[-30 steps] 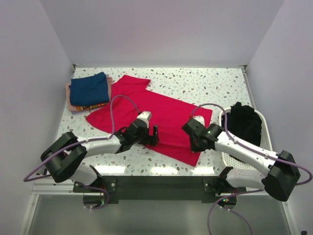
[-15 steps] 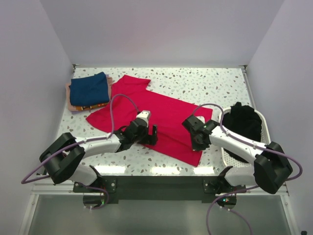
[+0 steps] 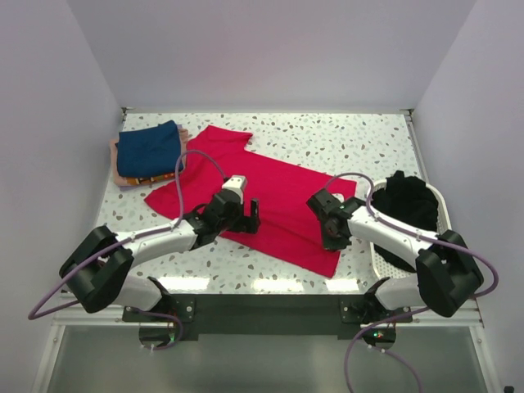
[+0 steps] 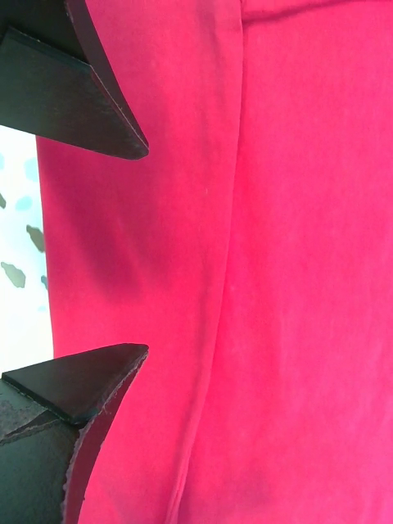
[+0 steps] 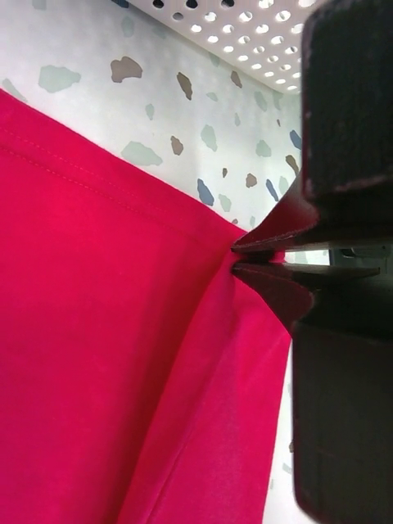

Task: Fold and stack the t-shirts
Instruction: Fold the tshirt

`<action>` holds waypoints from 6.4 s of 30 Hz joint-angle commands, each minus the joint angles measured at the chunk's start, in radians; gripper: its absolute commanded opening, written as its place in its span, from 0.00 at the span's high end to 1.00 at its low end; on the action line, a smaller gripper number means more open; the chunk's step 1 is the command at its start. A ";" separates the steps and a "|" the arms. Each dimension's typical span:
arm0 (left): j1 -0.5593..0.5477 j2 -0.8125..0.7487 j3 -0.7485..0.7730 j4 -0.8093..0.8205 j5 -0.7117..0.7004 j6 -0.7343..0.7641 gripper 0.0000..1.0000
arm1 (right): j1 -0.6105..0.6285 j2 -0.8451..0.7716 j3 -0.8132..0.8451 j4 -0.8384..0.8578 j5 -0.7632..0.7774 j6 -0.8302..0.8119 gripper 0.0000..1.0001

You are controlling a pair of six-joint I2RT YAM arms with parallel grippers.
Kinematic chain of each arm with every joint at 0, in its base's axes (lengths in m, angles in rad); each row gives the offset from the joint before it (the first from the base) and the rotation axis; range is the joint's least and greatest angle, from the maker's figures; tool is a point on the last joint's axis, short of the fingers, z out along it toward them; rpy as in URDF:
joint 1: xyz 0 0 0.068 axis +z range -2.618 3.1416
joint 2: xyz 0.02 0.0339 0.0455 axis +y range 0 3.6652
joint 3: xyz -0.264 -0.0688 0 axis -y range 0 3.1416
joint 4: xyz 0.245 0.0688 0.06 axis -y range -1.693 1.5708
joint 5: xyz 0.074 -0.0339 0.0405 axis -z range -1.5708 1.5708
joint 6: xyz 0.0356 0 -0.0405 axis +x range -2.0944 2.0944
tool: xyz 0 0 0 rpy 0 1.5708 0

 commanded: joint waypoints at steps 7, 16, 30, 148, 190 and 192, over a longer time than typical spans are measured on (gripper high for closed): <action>0.052 -0.045 -0.034 -0.001 0.007 0.056 0.00 | -0.049 -0.040 0.082 -0.076 0.218 0.047 0.31; 0.145 -0.084 -0.088 0.008 0.018 0.091 0.00 | -0.044 -0.203 0.126 0.002 0.069 -0.031 0.27; 0.202 0.011 -0.131 0.212 0.058 0.082 0.00 | -0.004 -0.009 0.009 0.327 -0.239 -0.014 0.28; 0.555 0.711 0.874 -0.219 0.104 0.199 0.32 | -0.320 0.188 0.419 0.146 -0.229 -0.252 0.12; 0.556 0.708 0.851 -0.239 0.047 0.211 0.98 | -0.319 0.159 0.371 0.143 -0.208 -0.241 0.12; 0.556 0.693 0.851 -0.241 0.051 0.213 1.00 | -0.325 0.160 0.374 0.138 -0.191 -0.246 0.12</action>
